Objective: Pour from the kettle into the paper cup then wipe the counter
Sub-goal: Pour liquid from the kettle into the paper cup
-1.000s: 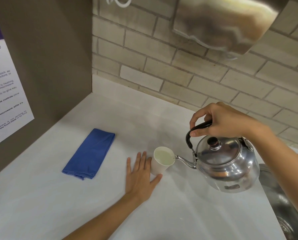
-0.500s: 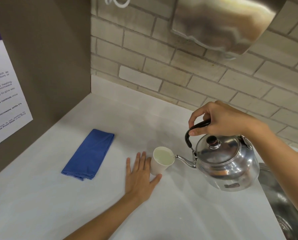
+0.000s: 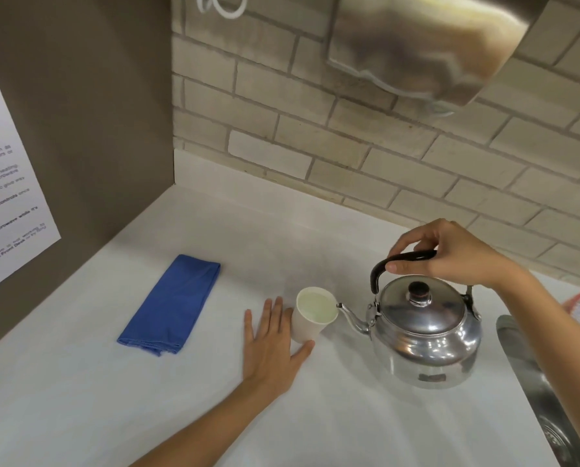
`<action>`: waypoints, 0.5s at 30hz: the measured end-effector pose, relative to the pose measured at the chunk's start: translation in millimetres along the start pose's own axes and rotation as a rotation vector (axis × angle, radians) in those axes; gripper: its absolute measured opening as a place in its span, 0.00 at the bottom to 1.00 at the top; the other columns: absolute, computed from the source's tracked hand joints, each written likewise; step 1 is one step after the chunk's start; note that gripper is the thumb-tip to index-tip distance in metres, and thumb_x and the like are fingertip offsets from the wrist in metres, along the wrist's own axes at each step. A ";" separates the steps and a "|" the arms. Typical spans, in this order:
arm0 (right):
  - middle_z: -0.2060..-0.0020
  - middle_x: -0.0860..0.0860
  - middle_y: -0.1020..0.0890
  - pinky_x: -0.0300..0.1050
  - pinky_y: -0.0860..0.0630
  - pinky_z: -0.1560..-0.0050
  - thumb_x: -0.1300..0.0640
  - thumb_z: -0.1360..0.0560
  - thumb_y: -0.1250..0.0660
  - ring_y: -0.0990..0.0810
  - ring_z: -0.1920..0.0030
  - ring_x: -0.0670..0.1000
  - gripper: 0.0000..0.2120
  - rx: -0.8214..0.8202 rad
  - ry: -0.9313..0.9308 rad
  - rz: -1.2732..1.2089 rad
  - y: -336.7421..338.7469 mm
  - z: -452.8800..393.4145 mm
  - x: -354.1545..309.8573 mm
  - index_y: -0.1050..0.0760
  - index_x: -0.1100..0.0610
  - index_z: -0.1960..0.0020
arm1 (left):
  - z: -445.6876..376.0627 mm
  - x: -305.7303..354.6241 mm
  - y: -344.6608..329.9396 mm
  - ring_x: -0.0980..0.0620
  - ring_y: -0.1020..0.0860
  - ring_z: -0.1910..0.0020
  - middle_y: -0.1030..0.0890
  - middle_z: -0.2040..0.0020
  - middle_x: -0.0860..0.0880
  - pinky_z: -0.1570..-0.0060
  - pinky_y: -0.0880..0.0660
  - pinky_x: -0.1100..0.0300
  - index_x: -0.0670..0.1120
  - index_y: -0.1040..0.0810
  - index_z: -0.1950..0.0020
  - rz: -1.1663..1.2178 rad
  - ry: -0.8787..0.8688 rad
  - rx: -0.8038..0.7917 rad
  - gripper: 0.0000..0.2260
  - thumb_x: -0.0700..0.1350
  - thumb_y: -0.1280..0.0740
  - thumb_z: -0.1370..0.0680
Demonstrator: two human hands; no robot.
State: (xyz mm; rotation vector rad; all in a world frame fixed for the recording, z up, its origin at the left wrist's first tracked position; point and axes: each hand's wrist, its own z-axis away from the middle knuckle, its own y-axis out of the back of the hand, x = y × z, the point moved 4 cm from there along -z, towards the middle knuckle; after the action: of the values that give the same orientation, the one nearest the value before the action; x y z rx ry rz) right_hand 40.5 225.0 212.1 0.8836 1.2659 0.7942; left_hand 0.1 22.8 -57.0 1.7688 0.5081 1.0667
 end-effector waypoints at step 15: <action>0.78 0.46 0.29 0.43 0.37 0.67 0.45 0.34 0.20 0.32 0.74 0.43 0.15 0.264 -0.320 -0.296 9.3 -9.3 124.5 0.17 0.56 0.65 | 1.0 -0.1 1.1 0.53 0.58 0.21 0.51 0.19 0.50 0.25 0.67 0.46 0.45 0.54 0.20 -0.015 0.003 -0.016 0.39 0.69 0.53 0.23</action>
State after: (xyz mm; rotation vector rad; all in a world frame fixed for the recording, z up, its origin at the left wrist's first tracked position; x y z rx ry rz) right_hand 48.2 340.2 164.0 0.9614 1.1931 0.2417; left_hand 0.8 21.8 -56.2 1.7474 0.5124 1.0607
